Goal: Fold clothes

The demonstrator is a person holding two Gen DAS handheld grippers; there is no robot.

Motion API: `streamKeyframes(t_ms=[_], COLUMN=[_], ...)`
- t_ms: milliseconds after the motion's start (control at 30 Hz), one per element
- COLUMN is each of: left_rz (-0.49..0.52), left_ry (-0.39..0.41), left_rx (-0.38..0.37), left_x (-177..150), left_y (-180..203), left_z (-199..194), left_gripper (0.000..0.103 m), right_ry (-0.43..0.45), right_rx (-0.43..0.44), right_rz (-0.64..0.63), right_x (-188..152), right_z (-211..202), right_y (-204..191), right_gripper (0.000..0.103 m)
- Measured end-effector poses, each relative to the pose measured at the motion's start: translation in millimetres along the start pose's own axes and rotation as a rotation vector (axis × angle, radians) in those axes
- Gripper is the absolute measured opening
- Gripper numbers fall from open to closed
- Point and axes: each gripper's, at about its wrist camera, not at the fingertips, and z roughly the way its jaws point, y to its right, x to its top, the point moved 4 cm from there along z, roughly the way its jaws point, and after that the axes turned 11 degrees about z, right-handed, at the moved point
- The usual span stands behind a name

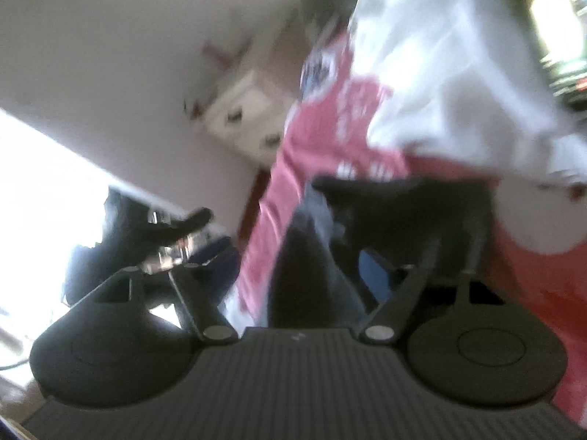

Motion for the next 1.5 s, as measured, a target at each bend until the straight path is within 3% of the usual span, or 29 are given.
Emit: streamKeyframes(t_ms=[100,167,267,367,467,567,733,833,967,1033,1067,1100,1167,1300,1500], left_rz=[-0.028,-0.028,0.025,0.127,0.215,0.315,0.555,0.663,0.732,0.763,0.778,0.802,0.863,0.97,1.026], left_ry=[0.012,0.022,-0.014,-0.117,-0.203,-0.259,-0.316,-0.35,-0.36,-0.359,-0.357,-0.357,-0.362,-0.372,-0.378], left_rx=[0.036,0.072,0.162,0.266,0.261,0.245,0.233,0.249,0.251,0.25,0.251,0.251,0.252,0.243,0.245], left_x=[-5,-8,-13,-27,-46,-63,-84,-93,-98,-99,-100,-101,-103,-106,-100], left_y=[-14,-22,-34,-44,-47,-47,-36,-33,-32,-31,-31,-29,-24,-15,-11], left_z=[-17,-30,-42,-42,-39,-39,-37,-30,-25,-25,-25,-26,-29,-38,-56], left_gripper=[0.045,0.045,0.044,0.042,0.041,0.041,0.04,0.025,0.014,0.004,0.002,0.001,0.001,0.0,0.0], right_ry=[-0.023,0.022,0.124,0.131,0.061,-0.028,-0.183,-0.256,-0.339,-0.35,-0.355,-0.356,-0.355,-0.367,-0.398], right_rx=[-0.042,-0.11,-0.087,-0.032,-0.052,-0.143,-0.237,-0.249,-0.233,-0.225,-0.221,-0.221,-0.23,-0.216,-0.187], right_rz=[0.029,0.062,0.13,0.145,0.204,0.237,0.188,0.111,0.084,0.071,0.061,0.044,-0.012,-0.103,-0.146], right_x=[11,23,35,20,-15,-54,-94,-106,-120,-126,-129,-131,-131,-126,-116], right_z=[43,57,41,12,-19,-43,-49,-37,-25,-21,-20,-18,-14,-14,-26], right_y=[18,30,34,30,41,60,78,78,77,76,75,74,67,54,42], right_gripper=[0.047,0.042,0.041,0.042,0.042,0.047,0.053,0.054,0.054,0.051,0.042,0.026,0.009,0.005,0.005])
